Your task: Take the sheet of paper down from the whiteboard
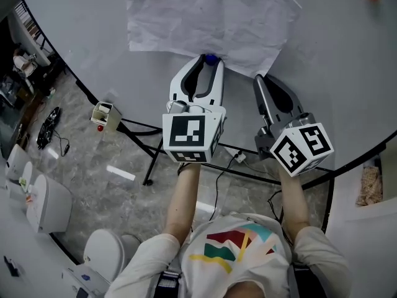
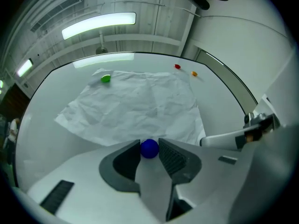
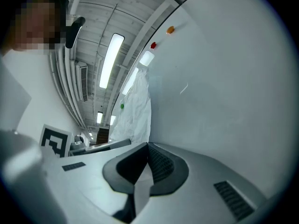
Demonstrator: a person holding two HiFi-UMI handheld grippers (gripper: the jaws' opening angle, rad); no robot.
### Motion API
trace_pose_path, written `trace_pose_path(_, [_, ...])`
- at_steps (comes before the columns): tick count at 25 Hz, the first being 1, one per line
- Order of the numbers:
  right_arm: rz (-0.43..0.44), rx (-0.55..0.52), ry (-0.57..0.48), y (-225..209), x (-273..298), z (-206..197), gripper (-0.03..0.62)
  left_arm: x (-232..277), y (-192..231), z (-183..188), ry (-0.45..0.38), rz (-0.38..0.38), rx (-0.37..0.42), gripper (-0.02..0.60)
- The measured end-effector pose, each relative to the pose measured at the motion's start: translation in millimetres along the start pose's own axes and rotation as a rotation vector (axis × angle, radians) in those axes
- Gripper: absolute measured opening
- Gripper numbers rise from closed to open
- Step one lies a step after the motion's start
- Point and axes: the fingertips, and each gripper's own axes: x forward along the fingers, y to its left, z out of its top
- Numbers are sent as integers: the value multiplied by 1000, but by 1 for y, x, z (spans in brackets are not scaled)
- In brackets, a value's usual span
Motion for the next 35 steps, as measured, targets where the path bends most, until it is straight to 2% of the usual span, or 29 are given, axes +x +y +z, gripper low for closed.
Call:
trace_pose_path(4, [5, -14, 3, 0, -1, -1, 14, -9, 8, -24, 8, -3, -52, 169])
trace_pose_path(12, [-1, -35, 14, 2, 1, -2, 14, -12, 7, -28, -26, -13, -39, 172])
trace_pose_path(17, [-6, -22, 12, 0, 1, 0, 14, -20, 8, -18, -44, -20, -70, 236])
trace_pose_path(21, [-22, -4, 15, -2, -2, 0, 14, -36, 33, 22, -129, 16, -84, 247])
trace_pose_path(24, [-21, -11, 14, -2, -4, 3, 14, -27, 61, 63, -164, 57, -16, 246])
trace_pose_path(26, [-23, -28, 15, -2, -6, 6, 14, -15, 78, 90, -172, 71, 7, 246])
trace_pose_path(31, [-17, -25, 30, 1, -9, 7, 14, 0, 105, 145, -176, 66, 3, 245])
trace_pose_path(35, [-1, -18, 41, 2, -8, 5, 14, 14, 111, 171, -162, 54, 37, 245])
